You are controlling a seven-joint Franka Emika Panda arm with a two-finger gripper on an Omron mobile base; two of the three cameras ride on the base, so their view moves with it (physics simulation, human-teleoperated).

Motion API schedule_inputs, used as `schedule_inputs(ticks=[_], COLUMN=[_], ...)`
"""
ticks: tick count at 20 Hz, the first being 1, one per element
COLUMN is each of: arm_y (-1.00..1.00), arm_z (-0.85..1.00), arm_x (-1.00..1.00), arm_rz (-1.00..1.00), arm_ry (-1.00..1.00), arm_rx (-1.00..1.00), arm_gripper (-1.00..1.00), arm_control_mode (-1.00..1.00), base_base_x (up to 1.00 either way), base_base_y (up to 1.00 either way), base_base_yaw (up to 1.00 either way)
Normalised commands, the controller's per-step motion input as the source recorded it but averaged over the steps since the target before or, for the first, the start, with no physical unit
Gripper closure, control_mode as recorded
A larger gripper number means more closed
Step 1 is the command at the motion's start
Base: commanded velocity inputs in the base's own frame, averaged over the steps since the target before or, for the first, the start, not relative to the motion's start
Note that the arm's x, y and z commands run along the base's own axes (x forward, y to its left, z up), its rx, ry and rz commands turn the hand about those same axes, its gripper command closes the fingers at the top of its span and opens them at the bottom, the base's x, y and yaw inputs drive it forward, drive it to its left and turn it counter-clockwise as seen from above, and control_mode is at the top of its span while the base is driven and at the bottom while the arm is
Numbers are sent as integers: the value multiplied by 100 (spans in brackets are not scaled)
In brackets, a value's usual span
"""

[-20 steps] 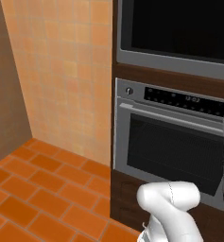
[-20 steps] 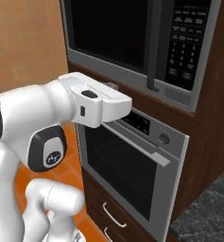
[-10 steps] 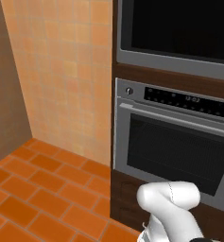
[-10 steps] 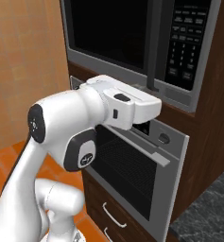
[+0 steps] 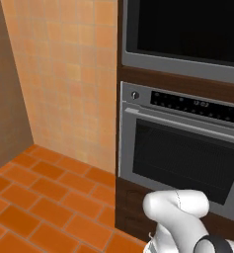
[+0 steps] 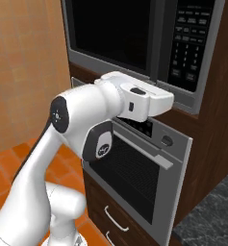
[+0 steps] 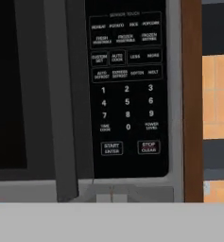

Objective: Pick the potato from the sink and place it in the bowl. Then pick the bowl and place it in the microwave. Then close the microwave door and press the start button.

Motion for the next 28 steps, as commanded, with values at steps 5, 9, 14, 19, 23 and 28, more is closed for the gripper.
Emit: schedule_inputs(ticks=[5, 9, 14, 19, 23, 28], arm_y=[-33, -25, -21, -6, -13, -5], arm_z=[0, 5, 7, 1, 0, -1], arm_x=[35, 33, 19, 20, 33, 5], arm_rz=[0, 0, 0, 0, 0, 0], arm_ry=[0, 0, 0, 0, 0, 0], arm_rx=[1, 2, 3, 0, 0, 0], arm_gripper=[100, 100, 100, 100, 100, 100], arm_control_mode=[-100, -100, -100, -100, -100, -100], base_base_x=[0, 0, 0, 0, 0, 0], base_base_y=[0, 0, 0, 0, 0, 0], base_base_yaw=[0, 0, 0, 0, 0, 0])
